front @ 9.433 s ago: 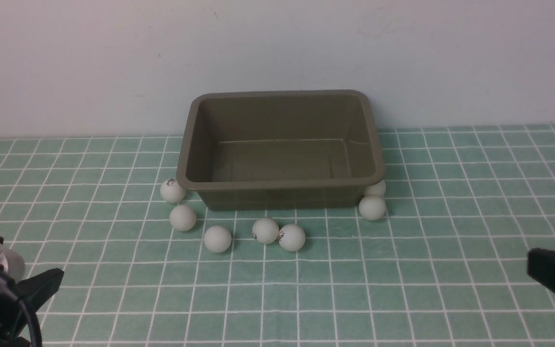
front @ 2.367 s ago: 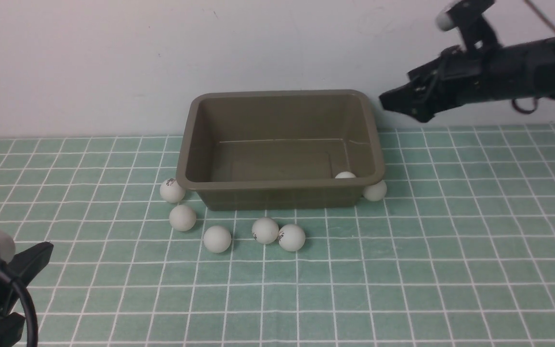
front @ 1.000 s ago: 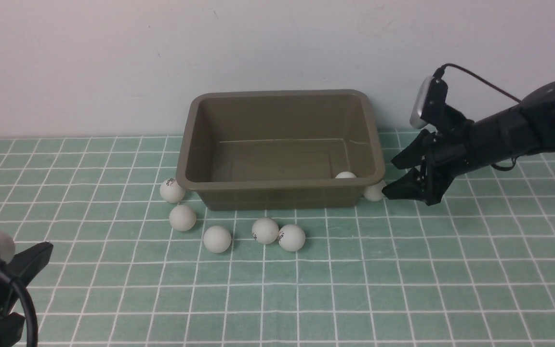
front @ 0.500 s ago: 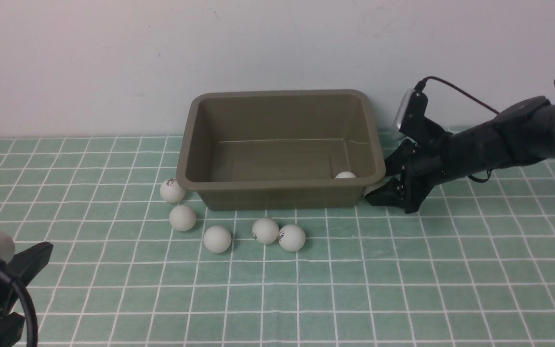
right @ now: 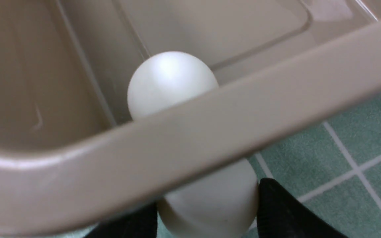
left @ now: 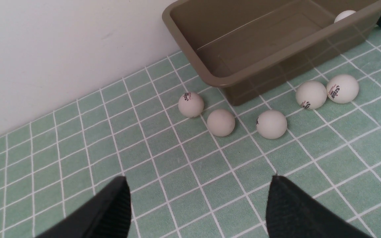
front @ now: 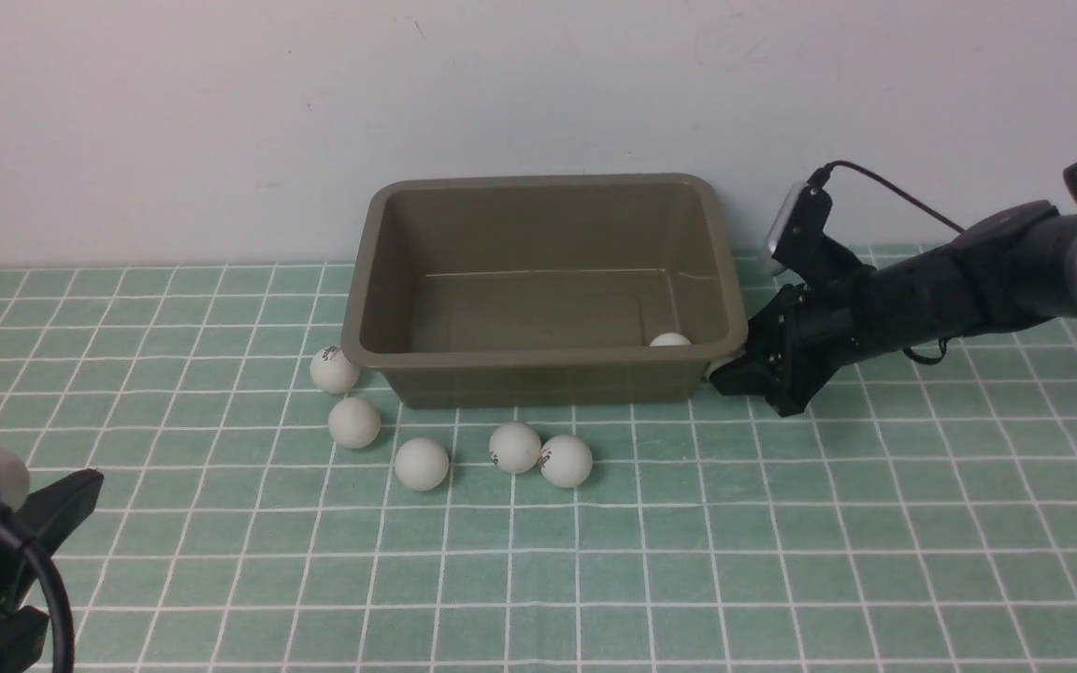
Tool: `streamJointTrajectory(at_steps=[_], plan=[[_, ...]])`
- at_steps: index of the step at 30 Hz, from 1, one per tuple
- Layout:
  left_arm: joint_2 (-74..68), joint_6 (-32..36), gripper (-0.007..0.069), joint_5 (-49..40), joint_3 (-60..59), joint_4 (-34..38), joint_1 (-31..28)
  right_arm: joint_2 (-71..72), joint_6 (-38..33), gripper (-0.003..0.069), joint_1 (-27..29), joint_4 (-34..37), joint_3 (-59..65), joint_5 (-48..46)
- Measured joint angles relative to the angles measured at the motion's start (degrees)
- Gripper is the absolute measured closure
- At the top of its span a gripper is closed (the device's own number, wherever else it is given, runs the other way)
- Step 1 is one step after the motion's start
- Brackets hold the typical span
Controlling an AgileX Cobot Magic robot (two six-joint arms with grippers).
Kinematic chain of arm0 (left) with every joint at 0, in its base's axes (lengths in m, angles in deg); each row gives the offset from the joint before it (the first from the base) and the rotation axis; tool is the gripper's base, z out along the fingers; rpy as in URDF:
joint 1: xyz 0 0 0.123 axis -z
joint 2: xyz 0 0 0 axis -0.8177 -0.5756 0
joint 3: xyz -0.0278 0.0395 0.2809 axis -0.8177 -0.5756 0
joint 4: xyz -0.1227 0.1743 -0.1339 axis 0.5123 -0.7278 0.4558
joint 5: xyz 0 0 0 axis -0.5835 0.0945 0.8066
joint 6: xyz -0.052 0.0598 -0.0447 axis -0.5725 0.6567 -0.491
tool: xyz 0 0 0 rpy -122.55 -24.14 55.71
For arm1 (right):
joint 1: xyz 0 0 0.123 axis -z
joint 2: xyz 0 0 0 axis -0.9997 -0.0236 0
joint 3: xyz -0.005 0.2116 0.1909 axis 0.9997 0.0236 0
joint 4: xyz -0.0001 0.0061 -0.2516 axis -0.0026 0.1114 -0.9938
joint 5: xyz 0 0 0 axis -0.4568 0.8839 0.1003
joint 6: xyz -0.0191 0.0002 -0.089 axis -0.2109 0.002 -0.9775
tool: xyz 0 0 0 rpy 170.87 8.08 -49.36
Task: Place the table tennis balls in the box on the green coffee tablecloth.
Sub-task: 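Reach for and grasp a ping pong ball on the table, then release the ping pong ball into the bin and lift the gripper away, then reach for and grasp a ping pong ball on the table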
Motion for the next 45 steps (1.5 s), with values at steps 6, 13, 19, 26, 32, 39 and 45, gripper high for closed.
streamJointTrajectory(at_steps=[6, 13, 19, 26, 32, 39, 45], plan=[[0.0, 0.0, 0.0132, 0.0, 0.0, 0.0, 0.0, 5.4, 1.5, 0.0306, 5.1, -2.4, 0.0, -0.2], [0.0, 0.0, 0.0132, 0.0, 0.0, 0.0, 0.0, 11.2, 6.7, 0.0306, 8.6, 7.0, -0.1, -9.0], [0.0, 0.0, 0.0132, 0.0, 0.0, 0.0, 0.0, 11.1, 7.7, 0.0306, 2.4, 8.0, -0.1, -11.9], [0.0, 0.0, 0.0132, -0.2, 0.0, 0.0, 0.0, 10.2, 10.8, 0.0306, -3.9, 6.6, -0.1, 1.2], [0.0, 0.0, 0.0132, -0.5, 0.0, 0.0, 0.0, 10.1, 18.1, 0.0269, -3.9, 7.5, -0.1, 8.2], [0.0, 0.0, 0.0132, -0.6, 0.0, 0.0, 0.0, 12.2, 19.6, 0.0186, -3.9, 8.3, -0.1, 8.7], [0.0, 0.0, 0.0132, -0.7, 0.0, 0.0, 0.0, 22.0, 20.9, 0.0195, -0.9, 2.1, 0.0, 8.0]])
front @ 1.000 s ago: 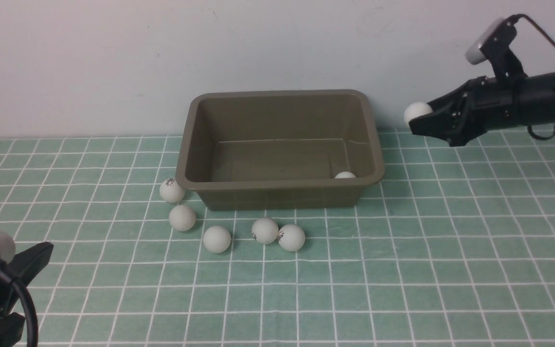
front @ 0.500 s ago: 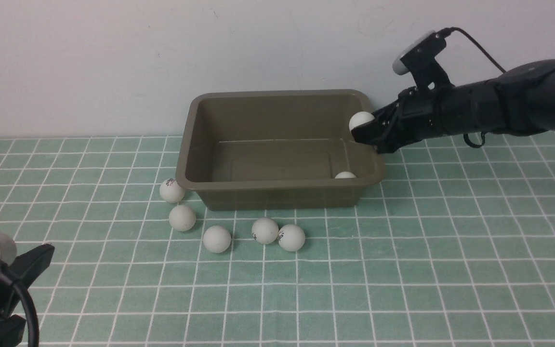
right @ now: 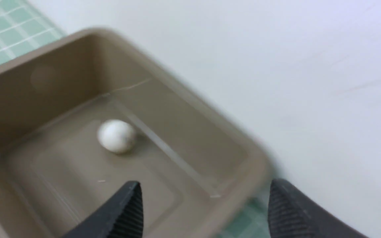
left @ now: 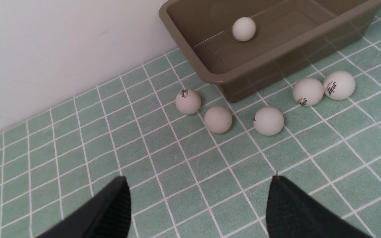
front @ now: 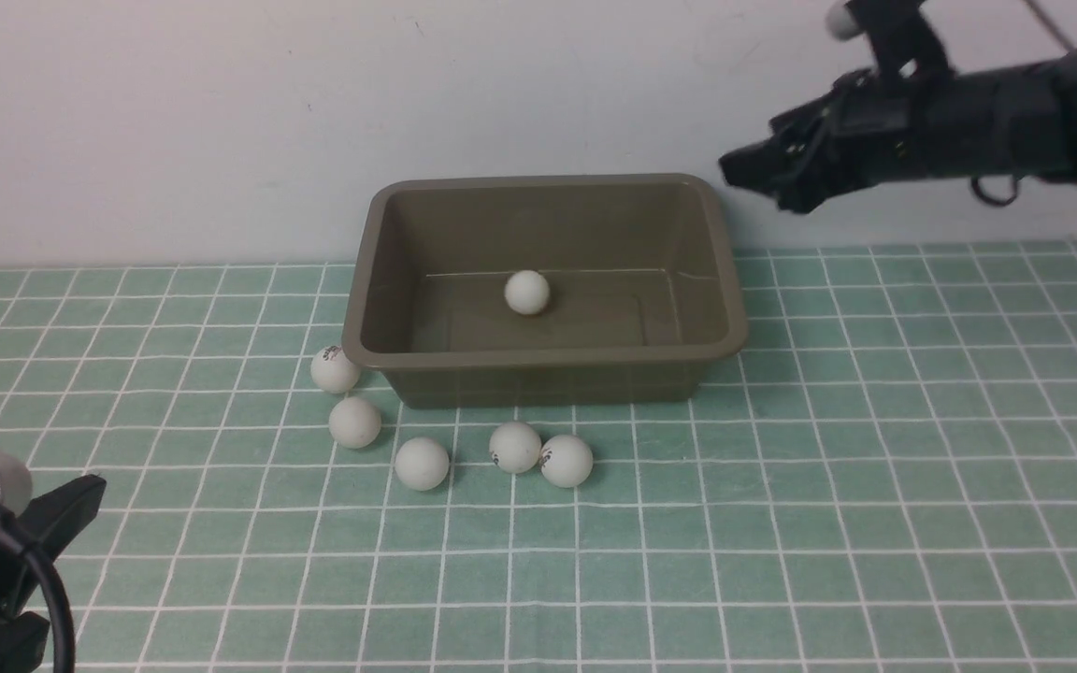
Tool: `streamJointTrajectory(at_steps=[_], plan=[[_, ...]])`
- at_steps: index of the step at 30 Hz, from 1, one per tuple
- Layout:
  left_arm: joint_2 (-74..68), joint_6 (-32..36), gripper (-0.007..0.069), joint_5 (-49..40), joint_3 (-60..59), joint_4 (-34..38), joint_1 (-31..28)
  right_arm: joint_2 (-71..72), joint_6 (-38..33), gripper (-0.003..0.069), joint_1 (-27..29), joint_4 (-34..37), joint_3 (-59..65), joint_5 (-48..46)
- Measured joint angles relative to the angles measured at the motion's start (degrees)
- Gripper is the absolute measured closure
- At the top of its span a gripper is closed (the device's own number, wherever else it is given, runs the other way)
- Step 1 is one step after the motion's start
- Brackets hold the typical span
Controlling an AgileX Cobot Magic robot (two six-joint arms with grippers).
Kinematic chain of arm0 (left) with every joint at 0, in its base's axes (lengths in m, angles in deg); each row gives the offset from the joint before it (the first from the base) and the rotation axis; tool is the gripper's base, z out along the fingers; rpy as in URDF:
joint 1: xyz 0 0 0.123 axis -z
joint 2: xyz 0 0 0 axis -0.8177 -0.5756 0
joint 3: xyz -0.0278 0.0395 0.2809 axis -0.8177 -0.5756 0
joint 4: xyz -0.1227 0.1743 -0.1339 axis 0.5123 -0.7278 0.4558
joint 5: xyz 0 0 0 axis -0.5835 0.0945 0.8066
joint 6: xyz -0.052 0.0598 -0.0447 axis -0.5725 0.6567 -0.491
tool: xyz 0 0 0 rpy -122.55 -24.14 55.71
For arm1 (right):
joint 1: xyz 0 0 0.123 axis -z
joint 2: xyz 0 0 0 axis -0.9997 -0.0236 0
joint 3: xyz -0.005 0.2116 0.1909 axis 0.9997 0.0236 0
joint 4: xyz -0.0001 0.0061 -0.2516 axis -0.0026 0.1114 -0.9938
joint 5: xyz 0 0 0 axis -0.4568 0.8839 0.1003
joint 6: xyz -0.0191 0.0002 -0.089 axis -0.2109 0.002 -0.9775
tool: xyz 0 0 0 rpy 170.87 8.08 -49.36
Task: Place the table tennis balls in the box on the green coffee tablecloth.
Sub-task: 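Reach for and grasp a ping pong ball on the table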
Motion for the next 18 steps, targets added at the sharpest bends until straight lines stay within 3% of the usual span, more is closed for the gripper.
streamJointTrajectory(at_steps=[12, 16, 18], plan=[[0.0, 0.0, 0.0132, 0.1, 0.0, 0.0, 0.0, 19.4, 14.5, 0.0198, 7.6, -17.7, 0.0, -2.1], [0.0, 0.0, 0.0132, 0.1, 0.0, 0.0, 0.0, 23.2, 24.2, 0.0208, 9.1, -21.8, 0.0, -8.7], [0.0, 0.0, 0.0132, 0.1, 0.0, 0.0, 0.0, 24.3, 29.9, 0.0216, 9.2, -24.1, 0.0, -17.0]])
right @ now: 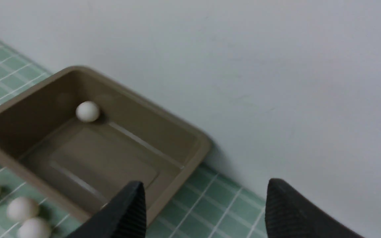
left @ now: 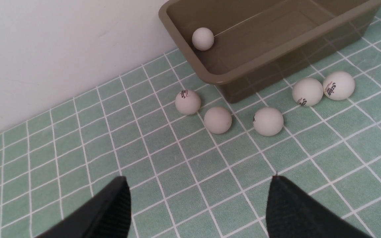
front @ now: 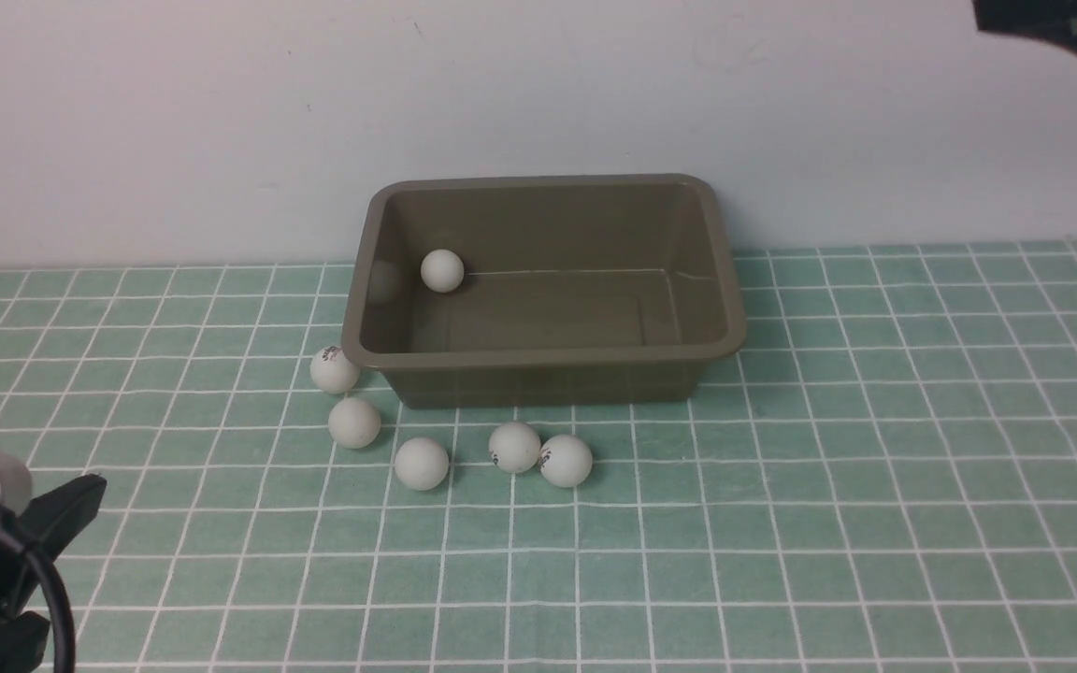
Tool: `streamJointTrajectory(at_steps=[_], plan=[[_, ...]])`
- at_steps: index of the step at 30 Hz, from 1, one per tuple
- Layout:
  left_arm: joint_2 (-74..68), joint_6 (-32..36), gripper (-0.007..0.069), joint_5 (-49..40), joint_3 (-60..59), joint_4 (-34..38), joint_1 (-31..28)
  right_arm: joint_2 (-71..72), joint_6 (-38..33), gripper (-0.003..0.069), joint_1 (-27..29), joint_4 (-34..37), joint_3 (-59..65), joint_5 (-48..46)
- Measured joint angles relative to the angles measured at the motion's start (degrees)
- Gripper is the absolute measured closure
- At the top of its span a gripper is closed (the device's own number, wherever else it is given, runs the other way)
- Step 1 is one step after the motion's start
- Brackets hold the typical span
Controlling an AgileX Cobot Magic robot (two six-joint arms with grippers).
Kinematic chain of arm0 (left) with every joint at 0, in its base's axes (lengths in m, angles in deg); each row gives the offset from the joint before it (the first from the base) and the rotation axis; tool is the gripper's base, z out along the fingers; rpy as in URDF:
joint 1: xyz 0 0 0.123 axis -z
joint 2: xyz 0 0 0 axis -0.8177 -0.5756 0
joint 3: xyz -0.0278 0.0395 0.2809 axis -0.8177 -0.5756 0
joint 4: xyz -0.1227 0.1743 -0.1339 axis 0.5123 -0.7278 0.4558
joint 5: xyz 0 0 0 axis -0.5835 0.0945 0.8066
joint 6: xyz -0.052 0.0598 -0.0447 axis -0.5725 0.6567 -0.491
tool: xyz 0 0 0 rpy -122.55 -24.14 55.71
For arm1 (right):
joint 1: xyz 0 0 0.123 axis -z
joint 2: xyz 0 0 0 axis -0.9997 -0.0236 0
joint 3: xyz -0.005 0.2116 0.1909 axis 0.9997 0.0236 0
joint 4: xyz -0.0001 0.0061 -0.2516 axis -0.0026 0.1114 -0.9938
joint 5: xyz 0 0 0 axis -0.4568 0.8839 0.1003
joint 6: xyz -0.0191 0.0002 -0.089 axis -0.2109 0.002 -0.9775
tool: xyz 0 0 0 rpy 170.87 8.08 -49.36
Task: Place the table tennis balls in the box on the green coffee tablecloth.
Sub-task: 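Reach for and grasp a ping pong ball on the table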
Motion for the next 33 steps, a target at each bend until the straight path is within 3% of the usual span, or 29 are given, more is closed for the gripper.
streamJointTrajectory(at_steps=[4, 8, 15, 22, 27, 33], plan=[[0.0, 0.0, 0.0132, 0.0, 0.0, 0.0, 0.0, 0.4, 2.6, 0.0218, -1.3, 0.0, 1.4, -8.7], [0.0, 0.0, 0.0132, 0.0, 0.0, 0.1, 0.0, 0.4, 3.0, 0.0219, -4.9, 0.2, 7.7, -7.1], [0.0, 0.0, 0.0132, 0.0, 0.0, 0.2, 0.0, -0.4, 0.2, 0.0219, -21.0, 1.2, 23.2, 13.7], [0.0, 0.0, 0.0132, -1.6, 0.0, 0.2, 0.0, -8.8, 0.1, 0.0219, -31.9, 2.8, 25.9, 26.9], [0.0, 0.0, 0.0132, -2.5, 0.0, 0.2, 0.0, -16.9, -0.4, 0.0203, -33.3, 6.3, 25.9, 30.9], [0.0, 0.0, 0.0132, -2.6, 0.0, 0.2, 0.0, -22.3, -9.5, 0.0163, -33.3, 14.8, 25.6, 32.0]])
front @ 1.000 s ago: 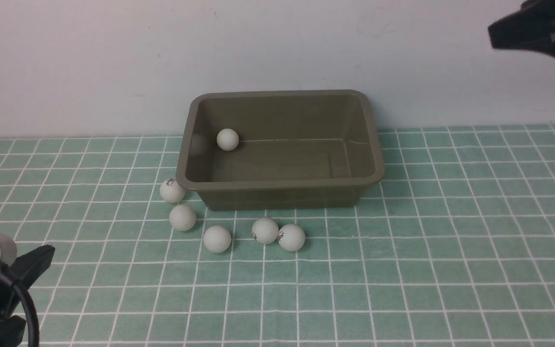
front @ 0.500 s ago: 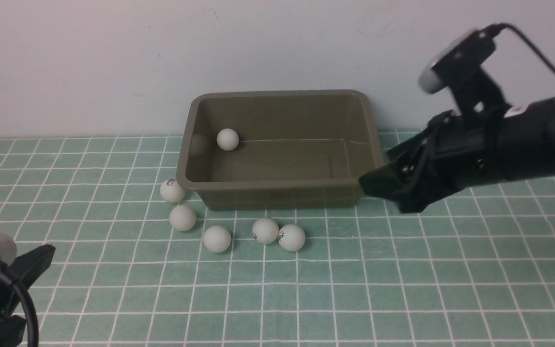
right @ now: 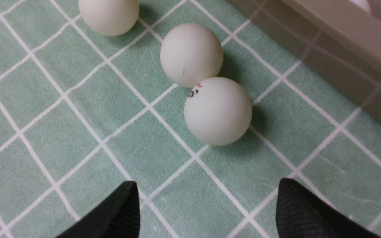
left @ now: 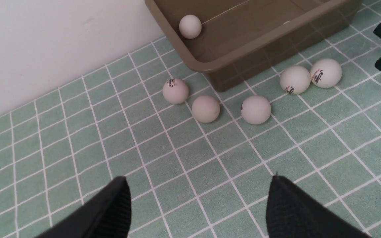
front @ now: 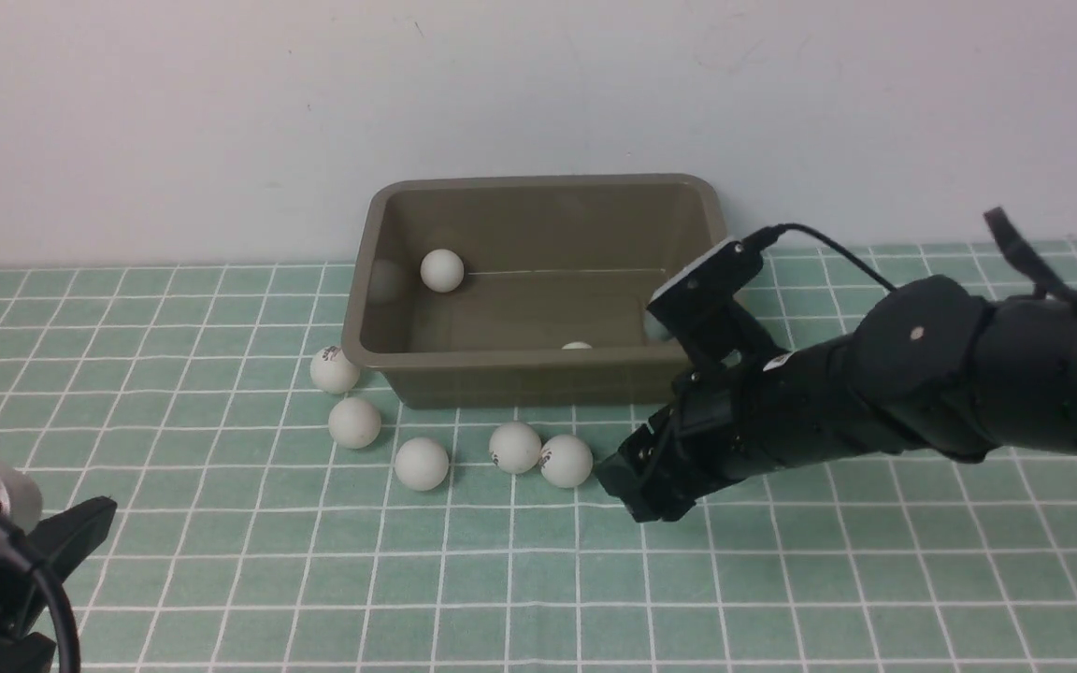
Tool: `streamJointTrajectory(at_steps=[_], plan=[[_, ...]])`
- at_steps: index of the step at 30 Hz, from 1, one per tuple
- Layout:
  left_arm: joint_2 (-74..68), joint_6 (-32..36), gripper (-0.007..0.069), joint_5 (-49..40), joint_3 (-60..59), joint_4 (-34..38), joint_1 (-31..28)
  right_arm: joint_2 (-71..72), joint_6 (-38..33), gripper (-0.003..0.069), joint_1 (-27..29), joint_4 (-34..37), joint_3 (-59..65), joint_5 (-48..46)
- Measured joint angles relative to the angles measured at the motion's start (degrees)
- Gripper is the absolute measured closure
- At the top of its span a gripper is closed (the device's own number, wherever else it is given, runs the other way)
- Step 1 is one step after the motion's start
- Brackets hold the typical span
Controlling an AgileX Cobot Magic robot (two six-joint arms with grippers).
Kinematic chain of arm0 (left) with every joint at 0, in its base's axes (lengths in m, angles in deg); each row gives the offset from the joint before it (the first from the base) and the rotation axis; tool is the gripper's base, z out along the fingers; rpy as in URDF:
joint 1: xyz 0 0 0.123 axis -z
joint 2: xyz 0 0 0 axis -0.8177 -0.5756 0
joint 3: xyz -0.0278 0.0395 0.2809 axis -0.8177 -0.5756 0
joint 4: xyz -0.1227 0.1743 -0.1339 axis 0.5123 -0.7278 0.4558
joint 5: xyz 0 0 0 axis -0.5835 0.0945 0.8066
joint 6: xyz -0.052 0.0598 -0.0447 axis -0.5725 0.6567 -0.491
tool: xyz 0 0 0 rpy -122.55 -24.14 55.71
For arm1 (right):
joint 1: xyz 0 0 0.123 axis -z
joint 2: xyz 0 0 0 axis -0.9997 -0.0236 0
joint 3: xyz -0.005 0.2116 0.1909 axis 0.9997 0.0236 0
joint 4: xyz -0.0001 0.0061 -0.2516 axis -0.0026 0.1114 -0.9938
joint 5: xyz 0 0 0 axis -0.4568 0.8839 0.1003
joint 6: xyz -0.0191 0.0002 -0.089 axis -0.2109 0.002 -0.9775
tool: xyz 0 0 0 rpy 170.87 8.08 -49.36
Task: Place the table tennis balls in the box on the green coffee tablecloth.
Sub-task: 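Reach for and grasp a ping pong ball on the table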
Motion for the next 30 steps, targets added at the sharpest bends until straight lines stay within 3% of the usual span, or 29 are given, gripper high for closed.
streamJointTrajectory(at_steps=[5, 12, 17, 30], plan=[[0.0, 0.0, 0.0132, 0.0, 0.0, 0.0, 0.0, -2.5, -9.7, 0.0152, 0.0, 10.3, -1.8, -0.1], [0.0, 0.0, 0.0132, -0.2, 0.0, 0.0, 0.0, -5.7, -18.4, 0.0152, 0.0, 17.3, -2.5, 0.7], [0.0, 0.0, 0.0132, -0.3, 0.0, 0.0, 0.0, -7.8, -27.1, 0.0152, 0.0, 26.2, -3.2, 0.9], [0.0, 0.0, 0.0132, -0.3, 0.0, 0.0, 0.0, -11.5, -31.7, 0.0152, 0.0, 32.2, -5.5, -1.1]])
